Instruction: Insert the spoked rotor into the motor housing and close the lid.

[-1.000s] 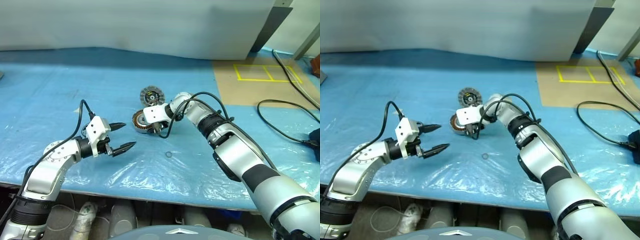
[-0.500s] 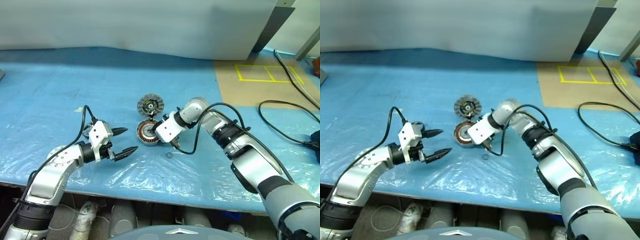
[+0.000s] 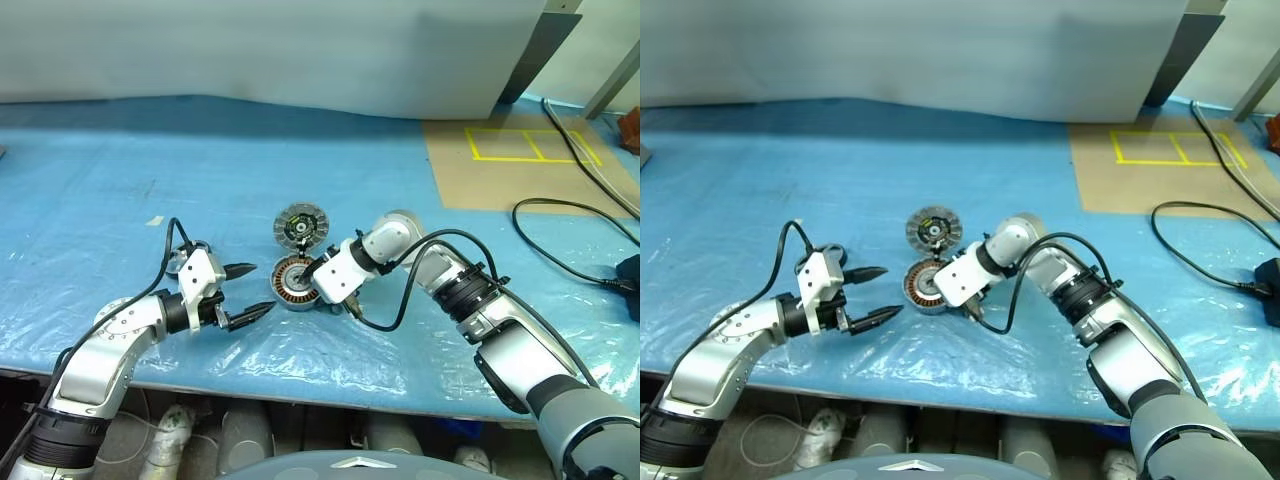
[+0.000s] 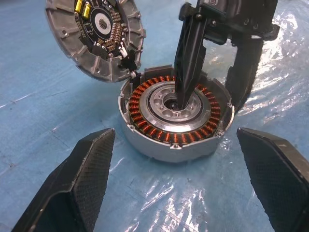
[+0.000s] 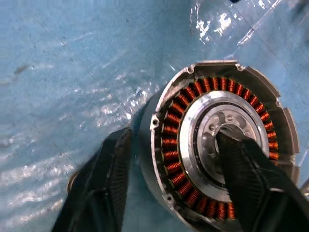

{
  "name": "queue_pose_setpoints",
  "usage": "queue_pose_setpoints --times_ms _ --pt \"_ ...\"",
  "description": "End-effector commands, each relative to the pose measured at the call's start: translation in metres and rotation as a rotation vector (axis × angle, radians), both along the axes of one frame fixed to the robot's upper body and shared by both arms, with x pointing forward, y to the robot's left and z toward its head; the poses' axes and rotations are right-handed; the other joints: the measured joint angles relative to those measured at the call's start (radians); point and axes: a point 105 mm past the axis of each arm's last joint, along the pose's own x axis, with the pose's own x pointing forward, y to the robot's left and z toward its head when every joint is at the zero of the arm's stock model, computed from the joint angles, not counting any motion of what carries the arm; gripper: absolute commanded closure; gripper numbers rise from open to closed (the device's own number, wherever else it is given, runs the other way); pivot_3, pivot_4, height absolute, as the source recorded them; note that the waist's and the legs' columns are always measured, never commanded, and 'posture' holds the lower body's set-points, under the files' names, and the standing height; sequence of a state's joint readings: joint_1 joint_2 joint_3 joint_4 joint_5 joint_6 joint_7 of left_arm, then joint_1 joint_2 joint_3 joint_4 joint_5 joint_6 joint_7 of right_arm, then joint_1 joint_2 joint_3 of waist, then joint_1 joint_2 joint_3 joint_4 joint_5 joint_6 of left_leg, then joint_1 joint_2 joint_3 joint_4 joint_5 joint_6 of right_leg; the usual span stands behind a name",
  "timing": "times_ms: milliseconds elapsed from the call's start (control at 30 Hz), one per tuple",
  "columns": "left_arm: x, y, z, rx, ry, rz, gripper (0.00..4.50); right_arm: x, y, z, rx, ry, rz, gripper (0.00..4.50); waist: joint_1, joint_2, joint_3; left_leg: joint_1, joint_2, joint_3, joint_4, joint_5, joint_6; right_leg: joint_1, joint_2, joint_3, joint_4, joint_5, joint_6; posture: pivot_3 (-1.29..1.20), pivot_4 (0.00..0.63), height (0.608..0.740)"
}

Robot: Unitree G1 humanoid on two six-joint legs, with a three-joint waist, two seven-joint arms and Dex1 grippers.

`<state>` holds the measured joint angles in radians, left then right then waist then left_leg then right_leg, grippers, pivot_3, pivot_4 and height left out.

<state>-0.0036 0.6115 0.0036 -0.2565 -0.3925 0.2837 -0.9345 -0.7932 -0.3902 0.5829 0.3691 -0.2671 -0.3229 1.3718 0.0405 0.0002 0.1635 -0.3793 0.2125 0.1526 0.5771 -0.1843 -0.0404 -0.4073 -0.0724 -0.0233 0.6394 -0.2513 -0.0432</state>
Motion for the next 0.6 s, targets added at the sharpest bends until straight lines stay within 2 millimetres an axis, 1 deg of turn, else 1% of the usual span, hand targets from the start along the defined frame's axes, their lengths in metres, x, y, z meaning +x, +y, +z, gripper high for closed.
queue_pose_setpoints --times_ms 33,100,233,367,433,500,567,600 --pt "-0.003 -0.003 0.009 0.006 -0.031 -0.035 0.24 -0.003 0.003 0.004 0.014 0.015 -0.015 1.16 0.000 0.000 0.000 0.000 0.000 0.000 0.000 0.000 0.000 0.000 0.000 0.000 0.000 0.000 0.000 0.00 0.150 0.740" --pt "-0.004 -0.002 0.009 0.005 -0.028 -0.036 0.24 -0.006 0.003 0.015 0.049 0.023 -0.020 1.16 0.001 0.000 0.000 0.000 0.000 0.000 0.000 0.000 0.000 0.000 0.000 0.000 0.000 0.000 0.000 0.00 0.150 0.740" --pt "-0.009 -0.004 0.008 -0.002 -0.006 -0.055 0.24 -0.012 0.001 0.044 0.136 0.013 -0.035 1.16 0.001 0.000 0.000 -0.001 0.000 0.000 -0.001 0.000 0.000 -0.001 0.000 0.000 -0.002 0.000 0.000 0.00 0.150 0.740" --pt "-0.016 -0.003 0.010 -0.010 0.014 -0.076 0.24 -0.026 -0.008 0.067 0.209 0.044 -0.073 1.16 0.003 0.000 0.000 -0.001 0.000 0.000 -0.002 0.000 0.000 -0.001 0.000 0.000 -0.002 0.000 0.000 0.00 0.150 0.740" --pt "-0.019 -0.001 0.010 -0.002 0.021 -0.079 0.24 -0.030 -0.013 0.078 0.271 0.061 -0.135 1.16 0.005 0.000 0.000 -0.001 0.000 0.000 -0.003 0.000 0.000 -0.001 0.000 0.000 -0.003 0.000 0.000 0.00 0.150 0.740" --pt "-0.022 0.000 0.009 -0.002 0.033 -0.080 0.24 -0.031 -0.023 0.086 0.328 0.102 -0.236 1.16 0.005 0.000 0.001 0.000 -0.001 0.000 -0.004 0.000 0.000 0.000 0.000 0.000 -0.003 0.000 0.000 0.00 0.150 0.740" --pt "-0.026 -0.001 0.008 -0.003 0.044 -0.085 0.24 -0.031 -0.034 0.087 0.373 0.138 -0.342 1.16 0.005 0.000 0.000 0.001 -0.001 0.000 -0.004 0.000 0.000 0.000 0.000 0.000 -0.003 0.000 0.000 0.00 0.150 0.740" --pt "-0.029 -0.001 0.008 -0.006 0.052 -0.085 0.24 -0.031 -0.041 0.085 0.393 0.150 -0.406 1.16 0.006 0.000 0.000 0.001 -0.001 0.000 -0.005 0.000 0.000 0.001 0.000 0.001 -0.004 0.000 0.001 0.00 0.150 0.740"
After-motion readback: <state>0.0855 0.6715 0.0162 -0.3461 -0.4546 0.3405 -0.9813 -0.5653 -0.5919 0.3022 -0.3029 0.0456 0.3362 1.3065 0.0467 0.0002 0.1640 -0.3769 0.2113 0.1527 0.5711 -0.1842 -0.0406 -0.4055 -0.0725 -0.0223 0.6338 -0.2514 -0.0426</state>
